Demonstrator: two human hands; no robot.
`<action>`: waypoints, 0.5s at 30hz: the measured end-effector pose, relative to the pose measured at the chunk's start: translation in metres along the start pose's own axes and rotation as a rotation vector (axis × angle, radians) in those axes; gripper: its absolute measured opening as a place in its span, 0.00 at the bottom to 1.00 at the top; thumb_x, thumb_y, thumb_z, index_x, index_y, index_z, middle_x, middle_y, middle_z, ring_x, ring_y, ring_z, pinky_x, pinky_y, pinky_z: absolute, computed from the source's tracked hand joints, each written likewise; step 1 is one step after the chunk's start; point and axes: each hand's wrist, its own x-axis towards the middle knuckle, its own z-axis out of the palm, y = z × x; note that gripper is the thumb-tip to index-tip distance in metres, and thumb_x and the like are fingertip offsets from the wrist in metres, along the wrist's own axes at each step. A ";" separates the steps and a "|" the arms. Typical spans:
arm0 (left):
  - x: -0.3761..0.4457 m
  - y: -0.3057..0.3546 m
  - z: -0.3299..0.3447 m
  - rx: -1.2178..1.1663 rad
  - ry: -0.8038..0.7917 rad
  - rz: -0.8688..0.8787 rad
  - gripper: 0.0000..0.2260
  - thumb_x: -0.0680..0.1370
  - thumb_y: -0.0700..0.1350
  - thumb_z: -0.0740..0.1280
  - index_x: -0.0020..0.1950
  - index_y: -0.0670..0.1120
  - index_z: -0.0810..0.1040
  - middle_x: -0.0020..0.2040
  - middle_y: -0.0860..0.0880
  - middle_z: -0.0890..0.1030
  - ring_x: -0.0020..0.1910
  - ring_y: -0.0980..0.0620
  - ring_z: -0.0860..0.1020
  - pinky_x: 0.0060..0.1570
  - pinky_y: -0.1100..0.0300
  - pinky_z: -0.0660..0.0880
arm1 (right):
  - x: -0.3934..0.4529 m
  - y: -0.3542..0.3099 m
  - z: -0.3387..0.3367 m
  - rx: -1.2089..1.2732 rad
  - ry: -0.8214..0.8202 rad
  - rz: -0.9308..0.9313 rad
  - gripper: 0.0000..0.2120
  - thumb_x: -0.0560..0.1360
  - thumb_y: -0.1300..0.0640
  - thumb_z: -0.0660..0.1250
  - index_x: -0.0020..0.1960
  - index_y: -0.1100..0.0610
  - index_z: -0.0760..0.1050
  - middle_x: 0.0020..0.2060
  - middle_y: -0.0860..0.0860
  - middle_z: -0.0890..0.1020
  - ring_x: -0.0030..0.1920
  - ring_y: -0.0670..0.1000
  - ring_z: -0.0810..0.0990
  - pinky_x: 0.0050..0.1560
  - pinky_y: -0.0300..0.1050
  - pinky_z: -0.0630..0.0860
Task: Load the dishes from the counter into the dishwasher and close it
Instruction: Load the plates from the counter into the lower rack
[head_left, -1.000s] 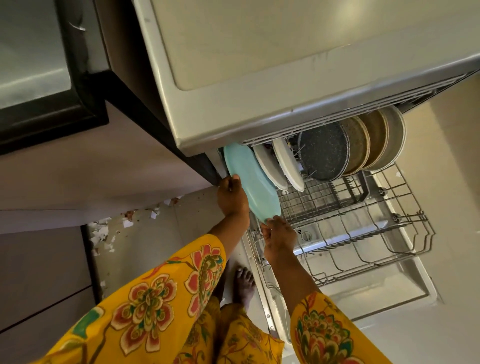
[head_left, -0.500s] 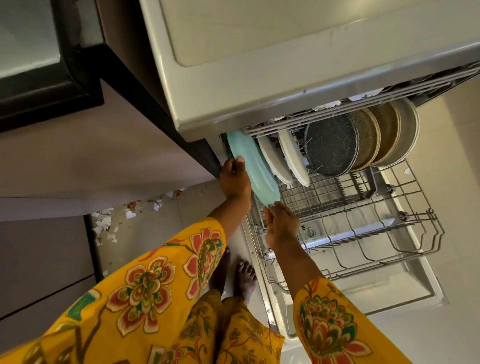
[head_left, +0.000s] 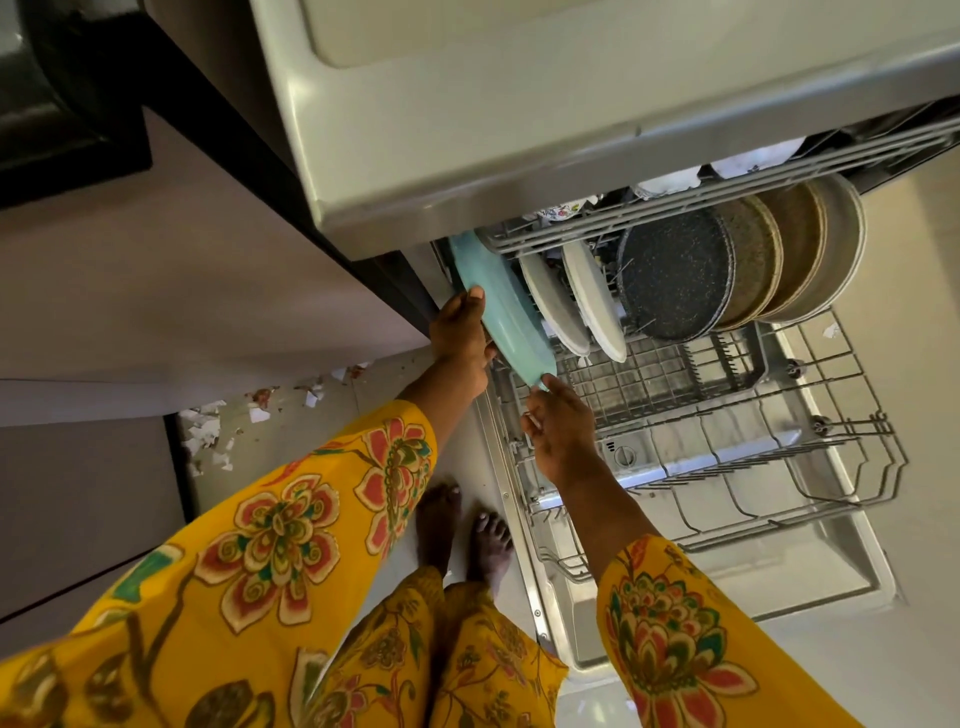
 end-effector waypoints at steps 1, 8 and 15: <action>-0.001 0.001 -0.001 -0.007 -0.002 -0.012 0.15 0.80 0.45 0.62 0.67 0.43 0.71 0.62 0.42 0.76 0.54 0.46 0.74 0.42 0.59 0.74 | 0.000 0.001 0.000 -0.046 -0.001 -0.003 0.17 0.77 0.65 0.62 0.65 0.56 0.72 0.56 0.56 0.77 0.48 0.51 0.76 0.50 0.44 0.74; -0.002 0.001 -0.003 0.037 0.011 -0.021 0.16 0.80 0.44 0.63 0.66 0.41 0.72 0.64 0.41 0.76 0.59 0.43 0.76 0.38 0.59 0.76 | 0.010 0.007 -0.007 -0.346 -0.008 -0.022 0.20 0.77 0.63 0.61 0.68 0.50 0.71 0.42 0.48 0.75 0.40 0.48 0.71 0.49 0.48 0.76; 0.000 0.000 -0.003 0.198 0.007 -0.002 0.13 0.81 0.44 0.61 0.64 0.41 0.73 0.62 0.41 0.76 0.55 0.44 0.76 0.48 0.54 0.76 | 0.008 0.008 -0.008 -0.455 -0.056 -0.039 0.23 0.78 0.62 0.61 0.71 0.50 0.67 0.51 0.55 0.78 0.44 0.51 0.75 0.47 0.47 0.76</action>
